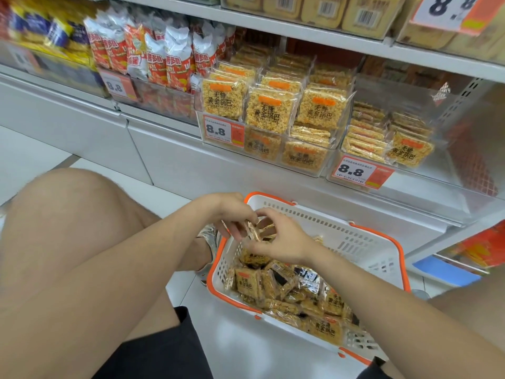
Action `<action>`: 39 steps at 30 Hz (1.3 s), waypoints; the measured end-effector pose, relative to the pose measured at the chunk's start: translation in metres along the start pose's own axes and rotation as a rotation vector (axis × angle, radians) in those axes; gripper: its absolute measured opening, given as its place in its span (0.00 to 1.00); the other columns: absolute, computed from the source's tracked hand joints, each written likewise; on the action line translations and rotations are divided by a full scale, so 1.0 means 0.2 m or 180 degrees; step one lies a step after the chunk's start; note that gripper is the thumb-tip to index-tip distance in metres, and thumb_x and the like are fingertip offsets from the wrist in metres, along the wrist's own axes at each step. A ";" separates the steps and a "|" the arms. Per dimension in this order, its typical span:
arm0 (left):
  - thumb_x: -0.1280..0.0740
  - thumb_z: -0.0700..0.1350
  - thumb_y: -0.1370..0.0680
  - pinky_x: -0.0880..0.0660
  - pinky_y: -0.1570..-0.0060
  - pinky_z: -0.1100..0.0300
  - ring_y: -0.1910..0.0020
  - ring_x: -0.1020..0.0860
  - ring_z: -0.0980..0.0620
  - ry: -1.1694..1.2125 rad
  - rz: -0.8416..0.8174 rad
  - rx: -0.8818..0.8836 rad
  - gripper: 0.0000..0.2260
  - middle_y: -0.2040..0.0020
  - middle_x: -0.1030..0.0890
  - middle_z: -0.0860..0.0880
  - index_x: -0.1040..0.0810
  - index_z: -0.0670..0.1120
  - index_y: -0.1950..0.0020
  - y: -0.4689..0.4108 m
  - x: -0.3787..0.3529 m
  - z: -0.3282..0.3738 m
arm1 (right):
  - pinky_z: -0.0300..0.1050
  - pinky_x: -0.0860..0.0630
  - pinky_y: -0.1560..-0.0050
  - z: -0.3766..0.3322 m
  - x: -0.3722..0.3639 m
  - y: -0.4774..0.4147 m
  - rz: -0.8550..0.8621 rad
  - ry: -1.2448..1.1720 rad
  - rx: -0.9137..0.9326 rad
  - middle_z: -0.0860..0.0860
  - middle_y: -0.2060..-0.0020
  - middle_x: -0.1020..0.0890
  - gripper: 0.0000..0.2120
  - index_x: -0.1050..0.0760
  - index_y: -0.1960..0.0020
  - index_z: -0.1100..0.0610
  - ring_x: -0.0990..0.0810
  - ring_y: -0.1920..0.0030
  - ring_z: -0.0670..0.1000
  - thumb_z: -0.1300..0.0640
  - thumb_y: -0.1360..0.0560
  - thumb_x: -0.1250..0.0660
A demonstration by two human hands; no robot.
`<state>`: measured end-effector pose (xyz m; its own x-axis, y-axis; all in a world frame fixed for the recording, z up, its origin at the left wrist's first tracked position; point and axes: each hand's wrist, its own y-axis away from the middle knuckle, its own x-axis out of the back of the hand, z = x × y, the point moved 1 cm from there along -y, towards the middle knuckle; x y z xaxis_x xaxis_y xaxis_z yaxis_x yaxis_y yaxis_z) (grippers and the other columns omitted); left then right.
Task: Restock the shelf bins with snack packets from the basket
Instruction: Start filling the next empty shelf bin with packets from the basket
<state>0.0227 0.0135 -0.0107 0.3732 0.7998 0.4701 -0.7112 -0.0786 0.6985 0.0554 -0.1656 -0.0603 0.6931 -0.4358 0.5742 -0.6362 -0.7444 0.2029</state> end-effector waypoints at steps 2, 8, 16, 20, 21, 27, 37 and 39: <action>0.34 0.55 0.17 0.17 0.41 0.46 0.55 0.12 0.48 0.0176 0.0003 0.0024 0.17 0.54 0.12 0.44 0.19 0.42 0.42 0.01 0.00 0.01 | 0.45 0.18 0.49 -0.02 -0.02 -0.01 0.0153 -0.0029 0.0034 0.41 0.47 0.18 0.25 0.25 0.33 0.46 0.17 0.50 0.43 0.44 0.28 0.23; 0.44 0.54 0.16 0.23 0.55 0.54 0.63 0.20 0.43 0.0602 0.0810 0.0070 0.23 0.57 0.18 0.41 0.18 0.39 0.40 -0.01 0.06 -0.01 | 0.58 0.16 0.48 -0.01 0.03 -0.04 0.0281 -0.1039 -0.0461 0.57 0.50 0.13 0.14 0.22 0.39 0.52 0.12 0.51 0.55 0.65 0.21 0.35; 0.34 0.44 0.21 0.25 0.50 0.55 0.49 0.22 0.46 0.0430 0.0844 -0.0480 0.07 0.49 0.18 0.46 0.17 0.43 0.51 -0.05 0.04 0.03 | 0.51 0.20 0.56 0.00 0.11 -0.06 0.0607 -0.1572 -0.0969 0.59 0.50 0.18 0.11 0.27 0.38 0.54 0.17 0.53 0.56 0.62 0.19 0.37; 0.31 0.45 0.20 0.22 0.52 0.60 0.47 0.18 0.52 0.0563 0.0621 -0.0834 0.08 0.48 0.15 0.50 0.14 0.50 0.43 -0.03 0.00 0.10 | 0.47 0.25 0.61 -0.02 0.17 -0.05 0.0770 -0.1367 -0.0712 0.52 0.57 0.18 0.10 0.22 0.41 0.52 0.21 0.60 0.49 0.61 0.21 0.33; 0.31 0.45 0.19 0.25 0.57 0.63 0.51 0.19 0.55 0.0592 0.0599 -0.0882 0.09 0.50 0.16 0.53 0.14 0.51 0.41 -0.02 0.00 0.11 | 0.45 0.25 0.60 -0.03 0.18 -0.04 0.0844 -0.1355 -0.0613 0.50 0.57 0.17 0.11 0.19 0.41 0.50 0.21 0.60 0.48 0.60 0.21 0.32; 0.29 0.45 0.18 0.19 0.45 0.50 0.51 0.16 0.50 0.1301 0.0782 -0.0939 0.10 0.46 0.16 0.45 0.23 0.47 0.38 -0.02 0.02 0.12 | 0.53 0.20 0.54 -0.02 0.22 -0.02 0.1525 -0.1968 -0.0802 0.55 0.53 0.15 0.13 0.26 0.34 0.51 0.16 0.57 0.54 0.58 0.19 0.37; 0.35 0.34 0.22 0.14 0.52 0.47 0.53 0.13 0.38 0.2082 0.0730 -0.0880 0.12 0.49 0.14 0.35 0.30 0.44 0.41 0.04 0.02 0.18 | 0.42 0.21 0.55 -0.10 0.25 0.03 0.1713 -0.0960 -0.0070 0.43 0.57 0.14 0.07 0.18 0.42 0.49 0.17 0.58 0.41 0.52 0.18 0.32; 0.36 0.34 0.22 0.14 0.53 0.47 0.53 0.13 0.40 0.2108 0.0863 -0.0978 0.10 0.50 0.17 0.38 0.28 0.43 0.42 0.06 0.02 0.19 | 0.36 0.27 0.60 -0.15 0.27 0.04 0.1746 -0.0417 0.0232 0.37 0.63 0.18 0.07 0.19 0.42 0.48 0.20 0.62 0.40 0.48 0.17 0.33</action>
<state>0.0394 -0.0074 0.0197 -0.2022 0.9725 0.1154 -0.8961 -0.2312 0.3788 0.0772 -0.1794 -0.0036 0.3068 -0.8242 0.4760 -0.8931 -0.4221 -0.1552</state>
